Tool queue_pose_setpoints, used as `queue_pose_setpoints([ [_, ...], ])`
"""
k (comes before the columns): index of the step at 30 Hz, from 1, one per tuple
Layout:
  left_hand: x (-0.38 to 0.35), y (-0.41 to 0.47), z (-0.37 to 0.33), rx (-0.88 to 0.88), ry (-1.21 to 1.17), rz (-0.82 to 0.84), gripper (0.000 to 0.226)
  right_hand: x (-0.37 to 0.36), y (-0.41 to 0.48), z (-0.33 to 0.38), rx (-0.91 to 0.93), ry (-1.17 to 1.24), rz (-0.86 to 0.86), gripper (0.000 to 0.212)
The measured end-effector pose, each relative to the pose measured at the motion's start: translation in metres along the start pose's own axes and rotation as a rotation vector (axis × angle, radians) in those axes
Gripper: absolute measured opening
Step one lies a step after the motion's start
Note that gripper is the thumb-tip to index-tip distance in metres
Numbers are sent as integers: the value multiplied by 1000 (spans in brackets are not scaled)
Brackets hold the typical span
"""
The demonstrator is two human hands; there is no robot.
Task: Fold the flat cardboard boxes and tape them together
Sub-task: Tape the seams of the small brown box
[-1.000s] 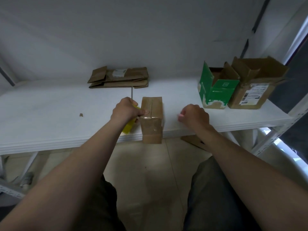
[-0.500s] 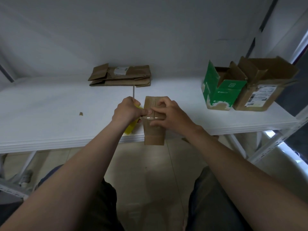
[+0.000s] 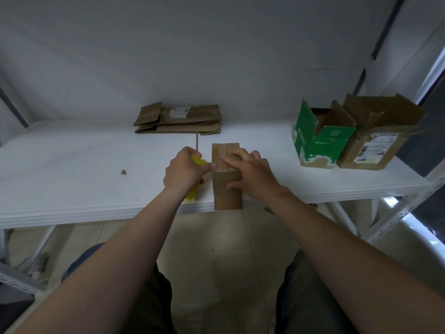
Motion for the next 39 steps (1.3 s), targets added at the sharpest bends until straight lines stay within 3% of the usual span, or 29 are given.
queue_pose_setpoints([
  [4, 18, -9, 7, 2, -138, 10, 55, 16, -2, 1, -50, 105, 13, 88],
  [9, 47, -34, -16, -67, -414, -17, 18, 67, -26, 8, -107, 370, -290, 39],
  [11, 61, -52, -37, -117, -467, -53, 20, 75, -33, 19, -98, 557, -251, 32],
  [15, 64, -77, -76, -205, -545, 21, 25, 71, -41, 61, 0, 904, 2, 36],
  [20, 68, -104, -106, -310, -575, 21, 17, 92, -64, 73, 48, 1189, -104, 24],
  [24, 82, -131, -123, -462, -596, -123, 18, 111, -93, 89, 80, 1181, -102, 32],
  [27, 78, -149, -130, -516, -610, -118, 18, 129, -115, 89, -9, 1113, -138, 41],
  [32, 73, -172, -124, -559, -774, -160, 18, 135, -134, 96, -132, 1101, 52, 51],
  [39, 65, -173, -133, -563, -735, -81, 26, 146, -133, 86, -123, 969, -96, 48],
])
Point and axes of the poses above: each hand's wrist, its own y-axis towards the middle knuckle, its own x-axis out of the back of the hand, z = x × y, the point moved 10 cm from there along y, towards the middle knuckle, and after that the axes turned 9 degrees about z, right-handed, at the moved point
